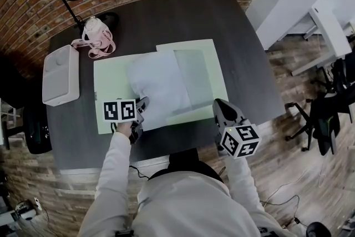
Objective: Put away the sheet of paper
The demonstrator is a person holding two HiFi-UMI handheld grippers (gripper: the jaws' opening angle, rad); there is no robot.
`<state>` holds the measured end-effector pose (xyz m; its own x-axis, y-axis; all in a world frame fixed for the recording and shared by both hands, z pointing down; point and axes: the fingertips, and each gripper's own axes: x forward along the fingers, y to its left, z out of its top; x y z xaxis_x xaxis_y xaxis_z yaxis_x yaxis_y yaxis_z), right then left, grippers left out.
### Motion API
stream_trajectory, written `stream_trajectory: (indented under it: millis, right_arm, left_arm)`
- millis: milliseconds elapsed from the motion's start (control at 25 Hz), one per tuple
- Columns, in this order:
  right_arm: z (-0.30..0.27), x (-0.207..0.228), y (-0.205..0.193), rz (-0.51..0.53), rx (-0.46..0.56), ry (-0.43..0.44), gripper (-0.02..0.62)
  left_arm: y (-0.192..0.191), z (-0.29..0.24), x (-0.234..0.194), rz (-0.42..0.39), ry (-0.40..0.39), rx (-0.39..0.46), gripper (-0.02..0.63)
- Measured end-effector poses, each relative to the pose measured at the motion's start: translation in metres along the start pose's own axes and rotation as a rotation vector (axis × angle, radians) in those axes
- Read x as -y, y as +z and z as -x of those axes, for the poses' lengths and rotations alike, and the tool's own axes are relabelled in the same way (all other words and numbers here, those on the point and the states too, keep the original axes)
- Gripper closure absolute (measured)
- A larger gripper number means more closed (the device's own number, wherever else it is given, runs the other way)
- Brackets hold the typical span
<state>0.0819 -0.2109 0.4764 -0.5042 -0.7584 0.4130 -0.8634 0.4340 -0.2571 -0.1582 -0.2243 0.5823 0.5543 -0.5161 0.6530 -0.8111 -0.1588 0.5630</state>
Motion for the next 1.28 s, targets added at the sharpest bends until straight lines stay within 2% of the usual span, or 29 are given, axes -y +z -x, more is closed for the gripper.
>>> stream_trajectory:
  millis: [520,1280]
  right_arm:
    - [0.005,0.006,0.001,-0.005,0.004,0.010,0.568]
    - [0.011,0.020,0.000,0.015,0.006,-0.002,0.568]
  left_arm:
    - [-0.004,0.016,-0.022,-0.031,0.051,-0.041,0.589]
    - [0.007,-0.016,0.015,-0.034,-0.009,-0.015,0.589]
